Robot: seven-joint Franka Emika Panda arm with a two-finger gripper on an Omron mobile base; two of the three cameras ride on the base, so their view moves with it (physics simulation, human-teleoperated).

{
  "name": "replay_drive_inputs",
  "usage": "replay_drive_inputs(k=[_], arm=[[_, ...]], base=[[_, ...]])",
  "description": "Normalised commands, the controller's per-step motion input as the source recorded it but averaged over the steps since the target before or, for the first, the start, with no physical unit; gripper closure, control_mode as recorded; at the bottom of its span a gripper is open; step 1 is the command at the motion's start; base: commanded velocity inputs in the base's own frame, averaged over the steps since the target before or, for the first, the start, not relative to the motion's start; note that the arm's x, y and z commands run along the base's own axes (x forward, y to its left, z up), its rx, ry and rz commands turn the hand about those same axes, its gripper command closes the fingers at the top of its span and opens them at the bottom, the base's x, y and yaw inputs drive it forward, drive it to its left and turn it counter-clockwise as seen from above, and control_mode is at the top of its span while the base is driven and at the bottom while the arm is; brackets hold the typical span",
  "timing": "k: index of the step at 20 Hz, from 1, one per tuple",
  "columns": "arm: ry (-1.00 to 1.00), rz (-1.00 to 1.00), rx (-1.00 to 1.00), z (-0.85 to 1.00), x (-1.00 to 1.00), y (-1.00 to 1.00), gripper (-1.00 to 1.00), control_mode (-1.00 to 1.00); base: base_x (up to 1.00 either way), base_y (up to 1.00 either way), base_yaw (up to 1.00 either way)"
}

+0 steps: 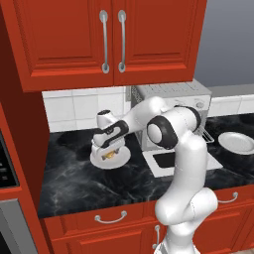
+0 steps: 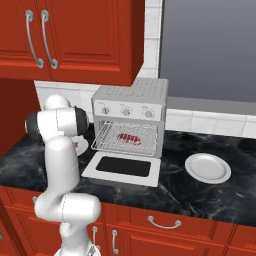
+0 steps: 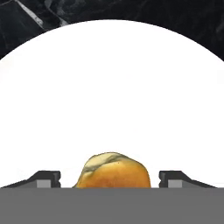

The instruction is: Open the toaster oven door. Place the bread on the top rack in the toaster oven and place the steak on the bottom rack.

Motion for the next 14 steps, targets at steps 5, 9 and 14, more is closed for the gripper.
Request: replay_drive_inputs(k=[5,9,14], arm=[[-0.03,0.00,0.00,0.28,-0.08,-0.04,1.00,-1.00],[-0.08,0.00,0.00,0.72,-0.39,-0.11,1.00,-1.00],[-0.04,-0.01,0.00,0.72,-0.72,-0.26,1.00,-1.00]], base=[[0.00,0.00,0.00],[0.00,0.00,0.00],[0.00,0.00,0.00]])
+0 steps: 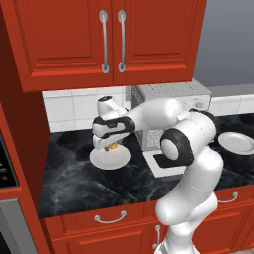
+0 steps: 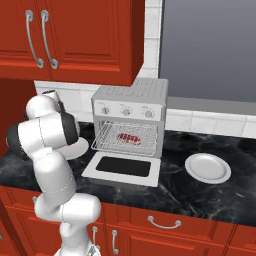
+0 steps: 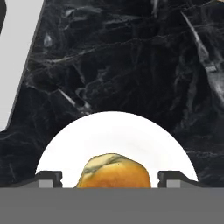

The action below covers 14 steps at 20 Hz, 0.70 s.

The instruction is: Open the toaster oven door. Place the bread on the top rack in the toaster oven and place the steak on the bottom rack.

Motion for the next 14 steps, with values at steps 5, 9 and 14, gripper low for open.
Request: replay_drive_inputs(k=[5,9,14], arm=[[-0.02,-0.05,0.00,0.81,-0.66,-0.39,1.00,-1.00],[-0.02,-0.04,0.00,0.79,-0.69,-0.48,1.00,-1.00],[-0.01,-0.03,0.00,0.49,-0.65,-0.75,1.00,-1.00]], base=[[0.00,0.00,0.00],[0.00,0.00,0.00],[0.00,0.00,0.00]])
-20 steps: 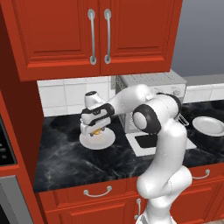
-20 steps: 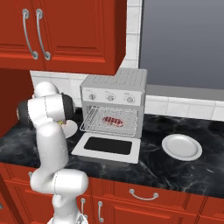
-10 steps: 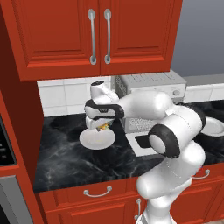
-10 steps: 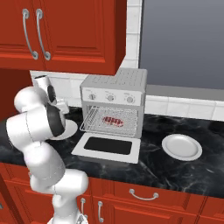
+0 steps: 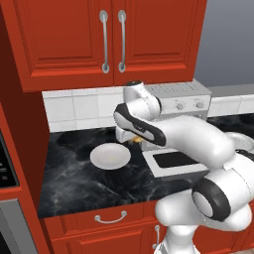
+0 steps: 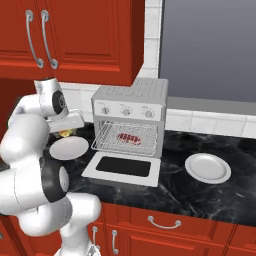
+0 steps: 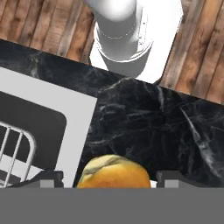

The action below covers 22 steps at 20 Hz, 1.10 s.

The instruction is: Open the toaster oven door. Place the bread on the top rack in the toaster oven and place the steak on the bottom rack.

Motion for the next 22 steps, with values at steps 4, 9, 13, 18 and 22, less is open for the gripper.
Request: replay_drive_inputs(k=[4,9,13,18,22], arm=[[-0.01,0.00,0.06,0.14,-0.23,-0.93,1.00,-1.00],[0.00,-0.04,0.09,0.17,0.05,-0.99,1.00,-1.00],[0.08,-0.04,0.03,-0.08,0.21,-0.89,1.00,-1.00],[0.03,-0.01,0.01,-0.05,0.33,-0.58,1.00,-1.00],[0.00,0.00,0.00,-0.27,0.32,-0.16,1.00,-1.00]], base=[[0.00,0.00,0.00],[0.00,0.00,0.00],[0.00,0.00,0.00],[0.00,0.00,0.00],[0.00,0.00,0.00]])
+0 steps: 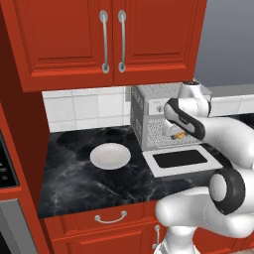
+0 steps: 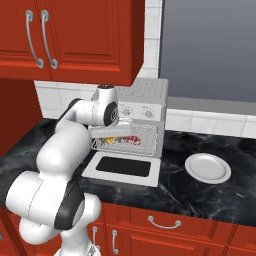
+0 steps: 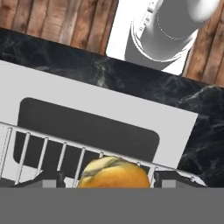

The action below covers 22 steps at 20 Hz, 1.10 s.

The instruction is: Open the toaster oven door. Place the bread on the top rack in the toaster oven and place the steak on the bottom rack.

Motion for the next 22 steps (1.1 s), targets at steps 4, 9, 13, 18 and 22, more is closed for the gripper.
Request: replay_drive_inputs(k=[4,9,13,18,22], arm=[[0.00,0.00,0.00,-0.28,0.00,-0.06,1.00,-1.00],[0.00,0.00,0.00,-0.16,0.30,-0.09,1.00,-1.00],[0.00,0.00,0.00,-0.25,0.29,-0.13,1.00,-1.00],[0.00,0.00,0.00,-0.25,0.23,-0.05,1.00,-1.00],[-0.01,0.00,0.00,-0.29,0.05,0.00,1.00,-1.00]], base=[[0.00,0.00,0.00],[0.00,0.00,0.00],[0.00,0.00,0.00],[0.00,0.00,0.00],[0.00,0.00,0.00]])
